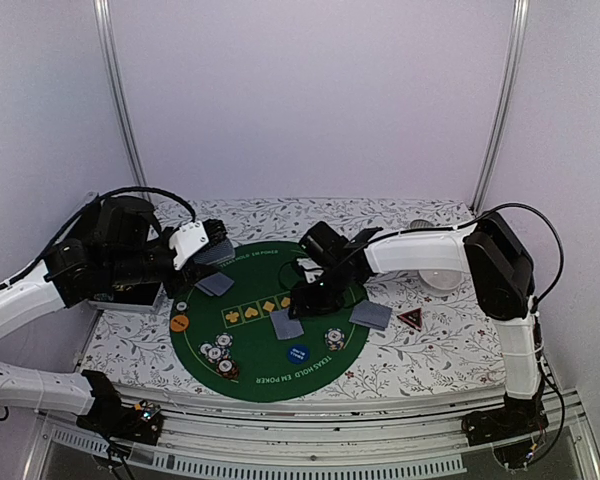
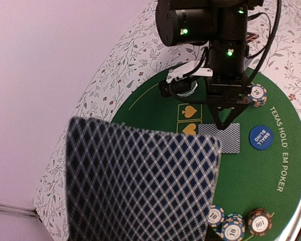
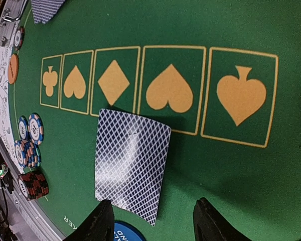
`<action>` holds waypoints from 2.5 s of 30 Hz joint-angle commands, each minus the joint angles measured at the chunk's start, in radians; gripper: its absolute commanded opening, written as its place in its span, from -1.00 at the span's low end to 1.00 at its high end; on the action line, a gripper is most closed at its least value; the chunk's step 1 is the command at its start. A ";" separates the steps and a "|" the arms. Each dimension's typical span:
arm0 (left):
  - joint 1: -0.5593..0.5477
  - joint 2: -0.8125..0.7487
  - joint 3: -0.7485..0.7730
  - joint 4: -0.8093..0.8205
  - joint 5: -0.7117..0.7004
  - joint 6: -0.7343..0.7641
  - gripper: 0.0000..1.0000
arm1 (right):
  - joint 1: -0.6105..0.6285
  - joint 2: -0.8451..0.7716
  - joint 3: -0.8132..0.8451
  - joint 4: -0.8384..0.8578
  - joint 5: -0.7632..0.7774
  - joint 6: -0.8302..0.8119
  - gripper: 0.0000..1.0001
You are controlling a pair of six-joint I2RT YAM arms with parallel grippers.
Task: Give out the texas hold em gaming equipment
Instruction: Flop the poker card in the community card area.
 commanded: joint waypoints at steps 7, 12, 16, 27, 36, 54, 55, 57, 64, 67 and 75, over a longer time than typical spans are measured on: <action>-0.009 -0.036 -0.023 0.021 0.001 -0.002 -0.27 | 0.005 0.097 0.009 0.053 -0.131 0.058 -0.15; -0.008 -0.052 -0.029 0.020 -0.001 0.001 -0.26 | 0.000 0.109 -0.001 0.106 -0.189 0.079 -0.34; -0.009 -0.060 -0.033 0.021 -0.004 0.000 -0.26 | -0.007 0.114 -0.014 0.136 -0.210 0.093 -0.55; -0.008 -0.074 -0.036 0.021 -0.014 0.001 -0.26 | -0.002 0.043 0.167 -0.001 0.084 0.050 -0.95; -0.007 -0.080 -0.030 0.022 -0.077 -0.003 -0.26 | 0.132 0.169 0.495 -0.293 0.846 -0.140 -0.96; 0.009 -0.093 -0.022 0.010 -0.165 -0.005 -0.26 | 0.331 0.404 0.596 -0.308 0.940 -0.525 -0.96; 0.009 -0.093 -0.023 0.010 -0.164 -0.005 -0.26 | 0.339 0.415 0.606 -0.318 0.894 -0.531 -0.96; 0.009 -0.093 -0.021 0.010 -0.163 -0.005 -0.26 | 0.344 0.442 0.635 -0.342 0.806 -0.530 -0.96; 0.010 -0.095 -0.024 0.010 -0.159 -0.003 -0.26 | 0.337 0.468 0.683 -0.327 0.427 -0.423 -0.97; 0.011 -0.096 -0.023 0.009 -0.159 -0.004 -0.26 | 0.304 0.460 0.689 -0.289 0.274 -0.304 -0.96; 0.012 -0.105 -0.027 0.009 -0.157 -0.004 -0.26 | 0.246 0.431 0.668 -0.147 0.111 -0.101 -0.37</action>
